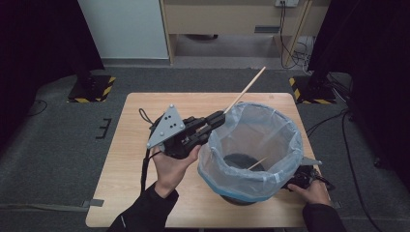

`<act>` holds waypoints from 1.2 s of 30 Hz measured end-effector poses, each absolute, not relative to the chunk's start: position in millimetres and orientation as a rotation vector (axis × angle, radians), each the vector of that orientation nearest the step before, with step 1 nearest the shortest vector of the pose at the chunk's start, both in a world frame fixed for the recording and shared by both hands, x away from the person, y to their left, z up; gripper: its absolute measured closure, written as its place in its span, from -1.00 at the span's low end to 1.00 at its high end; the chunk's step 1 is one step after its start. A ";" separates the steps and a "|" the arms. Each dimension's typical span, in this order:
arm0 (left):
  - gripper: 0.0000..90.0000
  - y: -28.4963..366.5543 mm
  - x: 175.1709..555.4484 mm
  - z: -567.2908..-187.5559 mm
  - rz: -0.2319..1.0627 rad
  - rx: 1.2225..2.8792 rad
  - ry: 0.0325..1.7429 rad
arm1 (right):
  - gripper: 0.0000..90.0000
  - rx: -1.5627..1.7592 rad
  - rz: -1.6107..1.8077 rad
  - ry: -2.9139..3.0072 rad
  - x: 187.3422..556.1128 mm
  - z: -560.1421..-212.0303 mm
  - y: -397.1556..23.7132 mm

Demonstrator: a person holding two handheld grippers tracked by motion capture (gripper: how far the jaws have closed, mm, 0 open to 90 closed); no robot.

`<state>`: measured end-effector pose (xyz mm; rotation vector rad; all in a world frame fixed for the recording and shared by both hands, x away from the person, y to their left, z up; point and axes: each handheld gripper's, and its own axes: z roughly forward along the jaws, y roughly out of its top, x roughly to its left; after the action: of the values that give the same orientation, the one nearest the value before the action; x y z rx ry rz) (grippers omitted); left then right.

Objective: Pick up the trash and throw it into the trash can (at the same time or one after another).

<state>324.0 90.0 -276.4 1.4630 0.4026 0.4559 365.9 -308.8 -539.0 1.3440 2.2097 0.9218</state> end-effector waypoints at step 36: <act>0.26 126.9 344.4 -302.7 0.494 1.536 0.514 | -0.98 1.341 0.921 2.210 366.0 -539.0 -308.9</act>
<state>344.4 126.9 -302.7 1.5362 0.5143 0.4942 366.0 -308.9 -539.0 1.3413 2.2103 0.9211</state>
